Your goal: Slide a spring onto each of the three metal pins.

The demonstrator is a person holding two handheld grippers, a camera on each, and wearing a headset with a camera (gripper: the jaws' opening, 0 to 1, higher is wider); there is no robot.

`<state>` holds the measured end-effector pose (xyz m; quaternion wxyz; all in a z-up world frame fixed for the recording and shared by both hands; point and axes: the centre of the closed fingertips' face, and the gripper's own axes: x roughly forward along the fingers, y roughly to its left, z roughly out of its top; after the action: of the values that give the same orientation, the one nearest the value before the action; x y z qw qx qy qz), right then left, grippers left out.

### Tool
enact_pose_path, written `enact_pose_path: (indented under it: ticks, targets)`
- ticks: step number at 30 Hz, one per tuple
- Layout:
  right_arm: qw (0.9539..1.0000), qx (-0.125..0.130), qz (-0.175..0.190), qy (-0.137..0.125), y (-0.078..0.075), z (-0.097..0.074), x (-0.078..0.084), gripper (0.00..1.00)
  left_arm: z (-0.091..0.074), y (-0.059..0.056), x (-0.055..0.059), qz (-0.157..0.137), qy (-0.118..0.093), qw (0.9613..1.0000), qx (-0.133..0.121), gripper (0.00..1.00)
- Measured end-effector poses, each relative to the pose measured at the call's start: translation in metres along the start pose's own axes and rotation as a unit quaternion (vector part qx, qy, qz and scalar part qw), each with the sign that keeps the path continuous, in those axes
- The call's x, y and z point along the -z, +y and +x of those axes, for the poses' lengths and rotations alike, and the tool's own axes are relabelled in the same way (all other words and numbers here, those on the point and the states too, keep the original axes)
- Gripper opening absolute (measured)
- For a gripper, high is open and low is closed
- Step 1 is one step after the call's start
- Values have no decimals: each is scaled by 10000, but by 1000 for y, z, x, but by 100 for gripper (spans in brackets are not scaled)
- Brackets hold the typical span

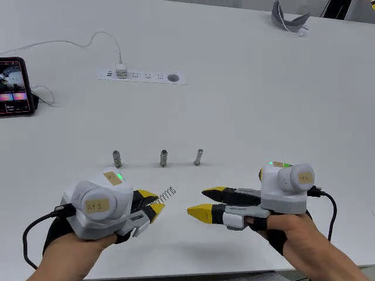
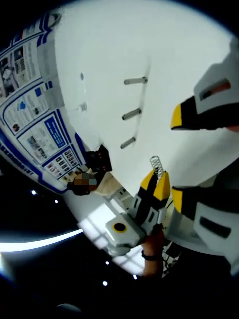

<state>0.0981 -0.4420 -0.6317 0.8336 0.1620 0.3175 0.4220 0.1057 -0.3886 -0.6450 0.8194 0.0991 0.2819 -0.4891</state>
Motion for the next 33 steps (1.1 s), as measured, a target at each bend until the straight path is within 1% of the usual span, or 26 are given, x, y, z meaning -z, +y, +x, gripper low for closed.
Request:
enact_pose_path:
  ticks: [5, 8, 10, 17, 18, 21, 23, 28, 33]
  targets:
    - [9999, -110, 38, -49, 2, 2, -5, 42, 2, -6, -6, 86, -17, 9999, 83, 10]
    - [9998, -194, 79, -77, 4, 3, -8, 40, 2, -9, -9, 213, -10, 9997, 101, 10]
    - [9996, -249, 108, -98, 5, 4, -9, 38, 3, -10, -10, 219, -16, 9997, 125, 10]
    - [9984, -473, 268, -176, 11, 7, -14, 32, 4, -22, -18, 351, -45, 9990, 266, 10]
    - [9978, -547, 319, -197, 14, 8, -16, 32, 5, -25, -19, 399, -57, 9986, 336, 10]
    - [9971, -644, 343, -197, 18, 9, -16, 30, 5, -30, -22, 586, -60, 9976, 376, 10]
    - [9967, -707, 361, -169, 20, 9, -15, 27, 6, -32, -24, 582, -66, 9975, 399, 10]
    - [9965, -726, 373, -157, 19, 7, -15, 25, 6, -33, -24, 583, -75, 9974, 422, 10]
    - [9961, -797, 349, -119, 19, 5, -15, 21, 6, -34, -23, 587, -63, 9972, 450, 10]
